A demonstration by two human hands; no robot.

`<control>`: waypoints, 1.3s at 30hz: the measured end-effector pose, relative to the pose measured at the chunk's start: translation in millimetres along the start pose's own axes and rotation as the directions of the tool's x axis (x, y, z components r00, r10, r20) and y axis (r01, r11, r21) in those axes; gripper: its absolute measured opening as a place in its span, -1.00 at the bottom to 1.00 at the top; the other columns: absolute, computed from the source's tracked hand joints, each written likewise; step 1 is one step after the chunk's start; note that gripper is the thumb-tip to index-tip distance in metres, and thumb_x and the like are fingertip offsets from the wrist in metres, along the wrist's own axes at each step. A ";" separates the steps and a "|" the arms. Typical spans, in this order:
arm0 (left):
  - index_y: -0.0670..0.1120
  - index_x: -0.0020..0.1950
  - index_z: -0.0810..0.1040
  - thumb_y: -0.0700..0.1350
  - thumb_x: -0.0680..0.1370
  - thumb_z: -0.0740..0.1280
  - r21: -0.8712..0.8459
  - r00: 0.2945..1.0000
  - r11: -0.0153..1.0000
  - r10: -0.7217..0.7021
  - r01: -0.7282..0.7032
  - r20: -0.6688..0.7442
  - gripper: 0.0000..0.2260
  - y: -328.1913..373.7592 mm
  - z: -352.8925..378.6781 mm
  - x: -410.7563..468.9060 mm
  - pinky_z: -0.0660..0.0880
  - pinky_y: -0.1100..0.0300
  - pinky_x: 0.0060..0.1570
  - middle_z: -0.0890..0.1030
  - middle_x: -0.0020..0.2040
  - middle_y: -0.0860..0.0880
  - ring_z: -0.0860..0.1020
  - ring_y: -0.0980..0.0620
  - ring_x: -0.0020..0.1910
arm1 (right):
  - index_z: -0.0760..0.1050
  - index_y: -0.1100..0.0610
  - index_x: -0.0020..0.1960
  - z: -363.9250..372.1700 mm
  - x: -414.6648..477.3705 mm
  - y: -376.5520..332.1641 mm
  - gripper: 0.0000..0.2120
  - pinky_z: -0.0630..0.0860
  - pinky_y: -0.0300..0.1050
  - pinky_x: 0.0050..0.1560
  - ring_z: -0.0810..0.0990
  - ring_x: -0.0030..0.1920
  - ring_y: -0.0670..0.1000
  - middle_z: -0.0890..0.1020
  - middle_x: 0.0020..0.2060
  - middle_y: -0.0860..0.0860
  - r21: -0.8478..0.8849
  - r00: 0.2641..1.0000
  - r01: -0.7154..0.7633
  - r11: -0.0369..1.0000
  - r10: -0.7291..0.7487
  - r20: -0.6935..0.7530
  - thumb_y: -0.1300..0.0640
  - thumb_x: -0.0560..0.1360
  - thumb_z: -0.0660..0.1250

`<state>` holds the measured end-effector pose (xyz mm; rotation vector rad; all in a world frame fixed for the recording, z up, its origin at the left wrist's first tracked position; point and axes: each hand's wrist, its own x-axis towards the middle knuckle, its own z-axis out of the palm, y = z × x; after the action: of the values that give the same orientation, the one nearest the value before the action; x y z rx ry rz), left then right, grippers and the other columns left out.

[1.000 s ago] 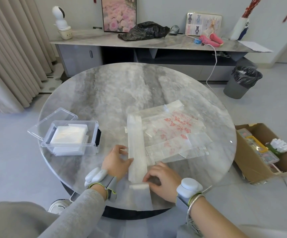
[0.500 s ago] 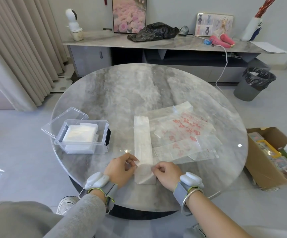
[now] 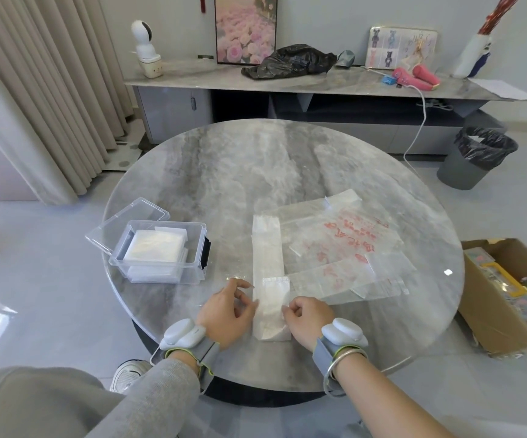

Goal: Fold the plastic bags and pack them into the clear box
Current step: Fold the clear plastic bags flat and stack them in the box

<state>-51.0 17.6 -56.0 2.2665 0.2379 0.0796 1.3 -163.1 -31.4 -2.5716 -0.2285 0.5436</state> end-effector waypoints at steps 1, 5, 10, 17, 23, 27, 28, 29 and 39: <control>0.08 0.14 0.41 0.14 0.48 0.34 0.013 1.000 1.000 0.019 -0.019 -0.001 -0.70 0.3 0.5 -0.9 0.55 0.08 -0.18 0.59 -0.20 0.18 0.54 0.18 -0.36 | 0.50 0.04 -0.20 -0.8 -0.1 -0.9 -0.72 0.49 -0.12 -0.13 0.60 -0.17 0.05 0.62 -0.26 -0.05 -0.019 1.000 0.004 1.000 -0.003 0.008 -0.10 0.55 0.19; 0.16 0.22 0.36 0.14 0.46 0.41 0.136 0.994 0.988 0.069 -0.079 0.080 -0.60 0.7 -1.7 1.0 0.53 0.19 -0.19 0.55 -0.18 0.20 0.52 0.20 -0.34 | 0.49 0.05 -0.15 0.5 -1.2 -4.6 -0.69 0.46 -0.10 -0.20 0.58 -0.18 0.07 0.62 -0.21 -0.02 -0.151 0.999 0.048 0.987 -0.046 0.016 -0.13 0.57 0.12; 0.27 0.36 0.35 0.12 0.53 0.32 0.267 0.984 0.951 0.129 -0.157 0.121 -0.60 2.7 -2.7 -1.2 0.45 0.32 -0.19 0.45 -0.15 0.24 0.46 0.26 -0.33 | 0.41 0.04 -0.18 -1.8 -4.3 -8.4 -0.71 0.33 -0.12 -0.26 0.47 -0.21 0.11 0.59 -0.16 0.02 -0.220 0.997 0.072 0.973 -0.073 0.003 -0.12 0.58 0.10; 0.26 0.38 0.35 0.15 0.58 0.23 0.318 0.987 0.936 0.123 -0.149 0.100 -0.63 4.6 1.2 -0.9 0.45 0.28 -0.19 0.41 -0.18 0.28 0.42 0.27 -0.31 | 0.35 0.03 -0.17 -2.7 -3.6 -11.6 -0.72 0.32 -0.11 -0.21 0.45 -0.19 0.09 0.49 -0.19 0.00 -0.292 0.993 0.118 0.949 -0.106 0.054 -0.11 0.60 0.06; 0.26 0.39 0.34 0.17 0.57 0.22 0.344 0.987 0.927 0.123 -0.150 0.100 -0.63 4.1 4.2 0.3 0.50 0.21 -0.16 0.42 -0.14 0.24 0.44 0.21 -0.24 | 0.35 0.05 0.09 -12.3 -9.3 -14.8 -0.75 0.37 -0.10 -0.15 0.52 -0.04 0.08 0.52 -0.02 0.01 -0.300 0.985 0.164 0.940 -0.172 0.000 -0.12 0.60 0.11; 0.30 0.37 0.34 0.17 0.56 0.23 0.335 0.989 0.932 0.112 -0.139 0.100 -0.64 1.8 4.3 2.9 0.51 0.21 -0.18 0.46 -0.15 0.23 0.48 0.19 -0.23 | 0.28 0.00 0.25 -22.0 -21.0 -7.6 -0.62 0.41 -0.12 -0.06 0.44 0.13 0.00 0.38 0.16 -0.07 -0.349 0.918 0.365 0.863 -0.396 -0.018 -0.10 0.50 0.26; 0.30 0.37 0.34 0.16 0.56 0.23 0.331 0.989 0.934 0.108 -0.136 0.100 -0.64 1.9 5.3 4.2 0.50 0.21 -0.18 0.47 -0.17 0.23 0.48 0.19 -0.23 | 0.29 0.00 0.24 -23.4 -25.1 -4.8 -0.61 0.38 -0.13 -0.08 0.42 0.13 0.00 0.37 0.16 -0.08 -0.373 0.890 0.430 0.822 -0.456 0.021 -0.07 0.47 0.28; 0.30 0.37 0.34 0.15 0.57 0.23 0.330 0.990 0.935 0.102 -0.129 0.097 -0.64 1.2 4.9 4.5 0.49 0.22 -0.18 0.47 -0.18 0.23 0.48 0.18 -0.24 | 0.31 0.00 0.23 -23.5 -28.3 -4.0 -0.61 0.34 -0.14 -0.09 0.41 0.12 0.01 0.36 0.16 -0.07 -0.400 0.856 0.491 0.774 -0.513 0.060 -0.04 0.44 0.29; 0.30 0.35 0.33 0.14 0.57 0.22 0.342 0.991 0.931 0.095 -0.123 0.097 -0.66 2.4 3.9 6.6 0.47 0.23 -0.21 0.48 -0.18 0.21 0.50 0.17 -0.22 | 0.59 -0.01 -0.09 1.7 -18.5 11.0 -0.63 0.51 -0.19 -0.27 0.56 -0.11 -0.02 0.57 -0.08 -0.09 -0.579 0.696 0.557 0.595 -0.715 -0.066 0.12 0.11 0.51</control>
<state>-43.7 14.5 -56.9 2.6300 0.0872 0.0055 -15.6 -176.6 -32.2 -2.7325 -1.3138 -0.2313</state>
